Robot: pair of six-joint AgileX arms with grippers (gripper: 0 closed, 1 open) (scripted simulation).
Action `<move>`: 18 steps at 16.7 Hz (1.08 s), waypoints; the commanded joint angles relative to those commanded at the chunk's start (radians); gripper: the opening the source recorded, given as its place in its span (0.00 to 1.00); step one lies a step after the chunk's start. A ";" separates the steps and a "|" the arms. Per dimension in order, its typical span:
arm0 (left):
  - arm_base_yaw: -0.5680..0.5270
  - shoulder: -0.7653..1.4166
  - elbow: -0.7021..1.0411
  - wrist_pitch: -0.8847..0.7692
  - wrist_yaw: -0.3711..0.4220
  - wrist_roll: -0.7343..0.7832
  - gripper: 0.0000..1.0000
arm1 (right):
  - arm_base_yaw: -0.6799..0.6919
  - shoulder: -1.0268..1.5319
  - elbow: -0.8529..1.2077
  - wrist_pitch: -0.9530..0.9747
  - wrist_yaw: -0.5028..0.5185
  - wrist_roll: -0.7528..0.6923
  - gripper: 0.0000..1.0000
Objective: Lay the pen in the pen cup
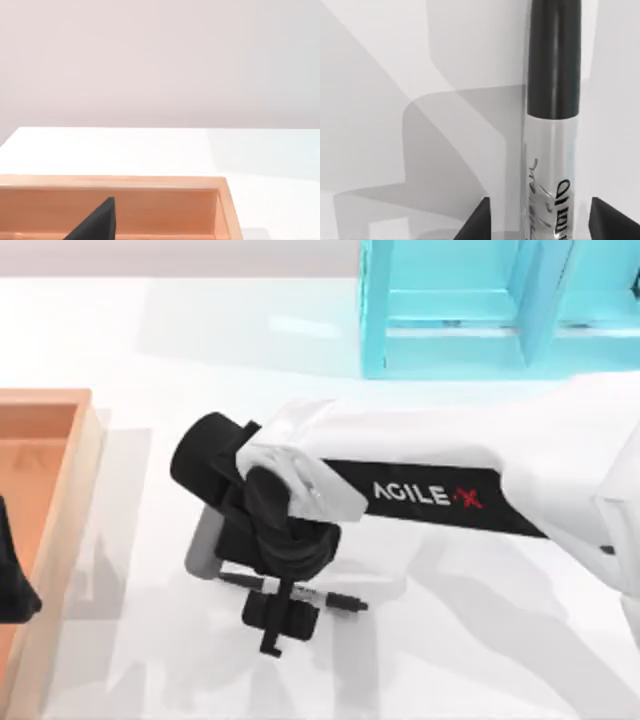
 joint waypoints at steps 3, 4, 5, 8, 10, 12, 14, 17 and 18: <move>0.000 0.000 0.000 0.000 0.000 0.000 1.00 | 0.000 0.000 0.000 0.000 0.000 0.000 0.00; 0.000 0.000 0.000 0.000 0.000 0.000 1.00 | 0.024 -0.090 -0.007 -0.067 -0.072 0.051 0.00; 0.000 0.000 0.000 0.000 0.000 0.000 1.00 | 0.027 -0.092 -0.006 -0.069 -0.072 0.052 0.00; 0.000 0.000 0.000 0.000 0.000 0.000 1.00 | 0.082 -0.136 0.011 -0.139 -0.067 0.099 0.00; 0.000 0.000 0.000 0.000 0.000 0.000 1.00 | 0.140 -0.192 0.027 -0.230 -0.061 0.157 0.00; 0.000 0.000 0.000 0.000 0.000 0.000 1.00 | 0.205 -0.260 0.044 -0.339 -0.055 0.226 0.00; 0.000 0.000 0.000 0.000 0.000 0.000 1.00 | 0.269 -0.331 0.059 -0.443 -0.051 0.293 0.00; 0.000 0.000 0.000 0.000 0.000 0.000 1.00 | 0.341 -0.415 0.073 -0.543 -0.047 0.368 0.00; 0.000 0.000 0.000 0.000 0.000 0.000 1.00 | 0.351 -0.427 0.075 -0.556 -0.047 0.379 0.00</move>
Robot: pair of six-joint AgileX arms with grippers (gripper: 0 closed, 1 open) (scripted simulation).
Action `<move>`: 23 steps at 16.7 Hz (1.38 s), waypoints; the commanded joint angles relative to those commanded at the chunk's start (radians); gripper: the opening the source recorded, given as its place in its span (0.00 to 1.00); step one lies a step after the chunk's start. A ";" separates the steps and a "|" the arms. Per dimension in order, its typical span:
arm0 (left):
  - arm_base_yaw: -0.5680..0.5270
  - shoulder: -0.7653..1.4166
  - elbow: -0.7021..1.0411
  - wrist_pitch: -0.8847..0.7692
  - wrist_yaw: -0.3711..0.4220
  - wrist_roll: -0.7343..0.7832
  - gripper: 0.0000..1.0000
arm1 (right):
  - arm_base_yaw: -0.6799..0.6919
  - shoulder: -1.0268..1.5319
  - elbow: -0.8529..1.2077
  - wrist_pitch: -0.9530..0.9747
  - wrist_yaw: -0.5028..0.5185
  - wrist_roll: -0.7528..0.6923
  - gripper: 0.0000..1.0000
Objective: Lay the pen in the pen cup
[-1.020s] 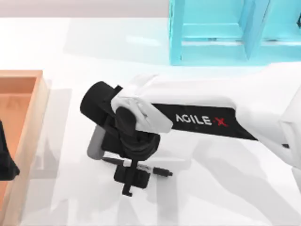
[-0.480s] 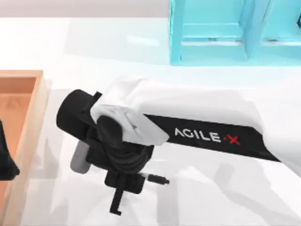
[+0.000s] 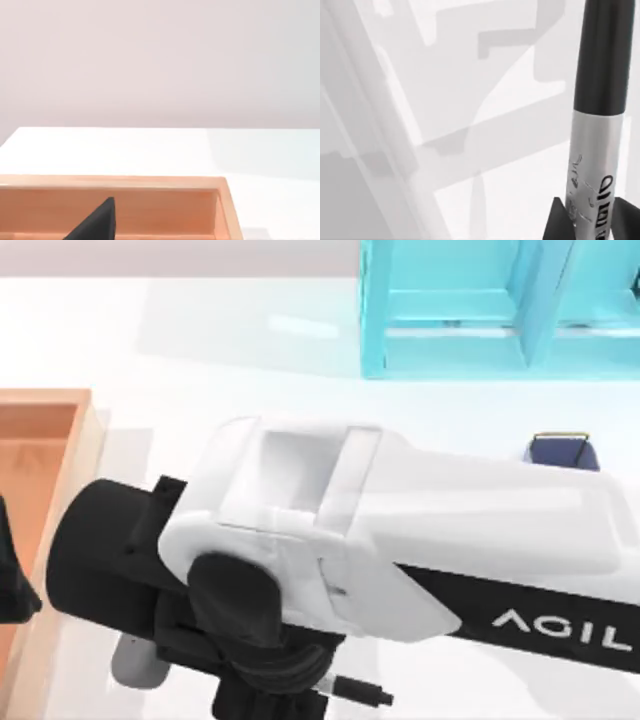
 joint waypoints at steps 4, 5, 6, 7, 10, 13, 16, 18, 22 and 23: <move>0.000 0.000 0.000 0.000 0.000 0.000 1.00 | -0.002 0.001 -0.002 0.000 -0.003 0.003 0.00; 0.000 0.000 0.000 0.000 0.000 0.000 1.00 | -0.002 0.001 -0.002 0.000 -0.003 0.003 0.00; 0.000 0.000 0.000 0.000 0.000 0.000 1.00 | -0.007 0.001 -0.007 0.009 -0.008 0.002 0.00; 0.000 0.000 0.000 0.000 0.000 0.000 1.00 | -0.016 0.002 -0.017 0.028 -0.020 0.001 0.00; 0.000 0.000 0.000 0.000 0.000 0.000 1.00 | -0.078 0.003 -0.077 0.146 -0.093 0.001 0.00; 0.000 0.000 0.000 0.000 0.000 0.000 1.00 | -0.191 0.005 -0.176 0.352 -0.213 0.012 0.00; 0.000 0.000 0.000 0.000 0.000 0.000 1.00 | -0.346 0.007 -0.303 0.624 -0.366 0.036 0.00; 0.000 0.000 0.000 0.000 0.000 0.000 1.00 | -0.464 0.006 -0.397 0.831 -0.479 0.056 0.00; 0.000 0.000 0.000 0.000 0.000 0.000 1.00 | -0.721 -0.001 -0.597 1.290 -0.725 0.109 0.00; 0.000 0.000 0.000 0.000 0.000 0.000 1.00 | -0.786 -0.004 -0.646 1.409 -0.787 0.123 0.00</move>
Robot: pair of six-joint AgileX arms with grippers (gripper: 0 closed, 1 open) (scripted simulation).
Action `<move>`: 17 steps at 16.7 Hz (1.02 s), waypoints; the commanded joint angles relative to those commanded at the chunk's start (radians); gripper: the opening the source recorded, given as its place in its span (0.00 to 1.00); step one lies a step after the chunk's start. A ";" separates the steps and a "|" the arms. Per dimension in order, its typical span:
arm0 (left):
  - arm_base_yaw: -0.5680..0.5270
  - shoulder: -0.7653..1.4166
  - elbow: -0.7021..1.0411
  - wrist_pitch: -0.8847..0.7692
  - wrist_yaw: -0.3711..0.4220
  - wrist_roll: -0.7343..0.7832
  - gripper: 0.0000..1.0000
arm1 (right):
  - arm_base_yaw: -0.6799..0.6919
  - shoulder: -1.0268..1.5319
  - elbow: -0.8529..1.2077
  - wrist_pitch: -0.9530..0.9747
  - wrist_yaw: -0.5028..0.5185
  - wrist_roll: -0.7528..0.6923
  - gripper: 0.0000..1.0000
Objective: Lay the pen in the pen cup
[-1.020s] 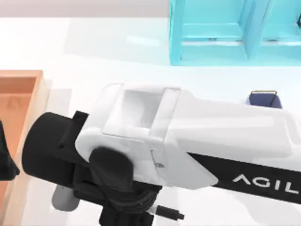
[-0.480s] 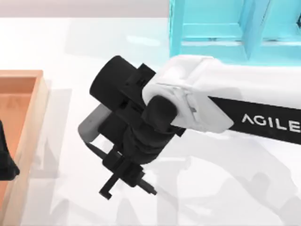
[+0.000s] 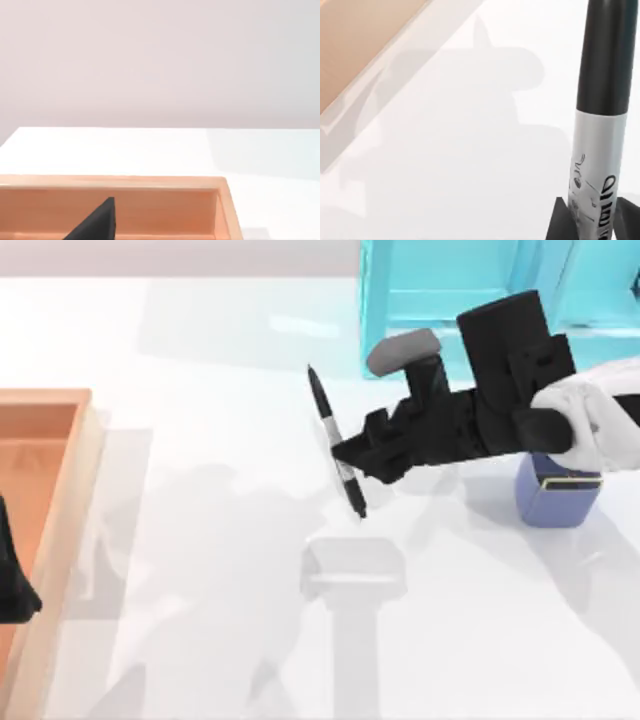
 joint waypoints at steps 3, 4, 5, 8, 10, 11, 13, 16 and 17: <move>0.000 0.000 0.000 0.000 0.000 0.000 1.00 | -0.187 -0.013 -0.137 0.359 -0.181 0.045 0.00; 0.000 0.000 0.000 0.000 0.000 0.000 1.00 | -0.246 -0.019 -0.179 0.476 -0.239 0.061 0.00; 0.000 0.000 0.000 0.000 0.000 0.000 1.00 | -0.303 -0.025 -0.218 0.591 -0.294 0.077 0.00; 0.000 0.000 0.000 0.000 0.000 0.000 1.00 | -0.455 -0.047 -0.317 0.913 -0.442 0.124 0.00; 0.000 0.000 0.000 0.000 0.000 0.000 1.00 | -0.541 -0.062 -0.368 1.097 -0.525 0.153 0.00; 0.000 0.000 0.000 0.000 0.000 0.000 1.00 | -0.579 -0.069 -0.389 1.175 -0.561 0.167 0.00; 0.000 0.000 0.000 0.000 0.000 0.000 1.00 | -0.639 -0.082 -0.421 1.301 -0.618 0.191 0.00; 0.000 0.000 0.000 0.000 0.000 0.000 1.00 | -0.695 -0.095 -0.448 1.414 -0.670 0.215 0.00; 0.000 0.000 0.000 0.000 0.000 0.000 1.00 | -0.703 -0.097 -0.451 1.428 -0.676 0.218 0.00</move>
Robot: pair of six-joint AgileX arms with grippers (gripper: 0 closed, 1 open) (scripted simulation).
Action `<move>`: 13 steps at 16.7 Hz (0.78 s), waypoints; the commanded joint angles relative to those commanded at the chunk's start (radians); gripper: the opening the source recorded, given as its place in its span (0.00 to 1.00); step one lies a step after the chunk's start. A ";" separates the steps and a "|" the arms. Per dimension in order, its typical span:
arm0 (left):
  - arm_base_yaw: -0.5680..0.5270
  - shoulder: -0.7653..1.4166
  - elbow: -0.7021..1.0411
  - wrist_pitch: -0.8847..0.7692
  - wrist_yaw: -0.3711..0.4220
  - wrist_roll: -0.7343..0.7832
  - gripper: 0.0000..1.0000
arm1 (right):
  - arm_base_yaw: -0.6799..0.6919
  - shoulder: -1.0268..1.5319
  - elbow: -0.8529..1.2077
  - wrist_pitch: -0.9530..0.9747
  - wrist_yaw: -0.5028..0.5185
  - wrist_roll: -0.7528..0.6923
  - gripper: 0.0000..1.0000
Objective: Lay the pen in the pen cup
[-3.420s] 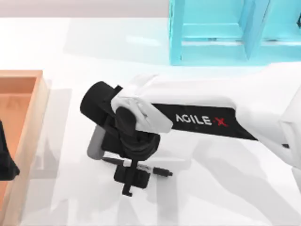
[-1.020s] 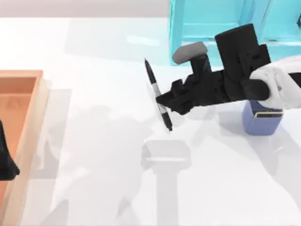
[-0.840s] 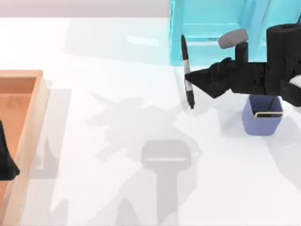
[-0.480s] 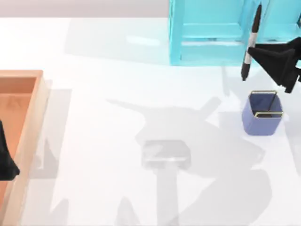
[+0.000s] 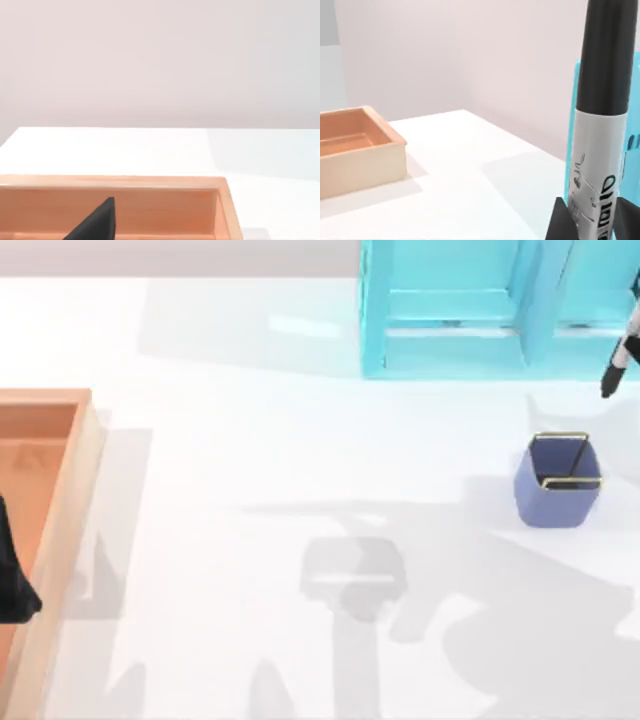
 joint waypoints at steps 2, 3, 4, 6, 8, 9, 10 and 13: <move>0.000 0.000 0.000 0.000 0.000 0.000 1.00 | -0.003 -0.001 -0.001 0.005 -0.002 0.001 0.00; 0.000 0.000 0.000 0.000 0.000 0.000 1.00 | -0.003 -0.001 -0.001 0.005 -0.002 0.001 0.00; 0.000 0.000 0.000 0.000 0.000 0.000 1.00 | -0.003 -0.001 -0.001 0.005 -0.002 0.001 0.00; 0.000 0.000 0.000 0.000 0.000 0.000 1.00 | 0.003 0.004 0.002 0.002 0.000 0.000 0.00; 0.000 0.000 0.000 0.000 0.000 0.000 1.00 | 0.007 0.004 0.002 -0.002 0.005 -0.006 0.00; 0.000 0.000 0.000 0.000 0.000 0.000 1.00 | 0.009 0.005 0.003 -0.004 0.008 -0.009 0.00; 0.000 0.000 0.000 0.000 0.000 0.000 1.00 | 0.011 0.005 0.003 -0.006 0.010 -0.012 0.00; 0.000 0.000 0.000 0.000 0.000 0.000 1.00 | 0.012 0.005 0.003 -0.006 0.011 -0.013 0.00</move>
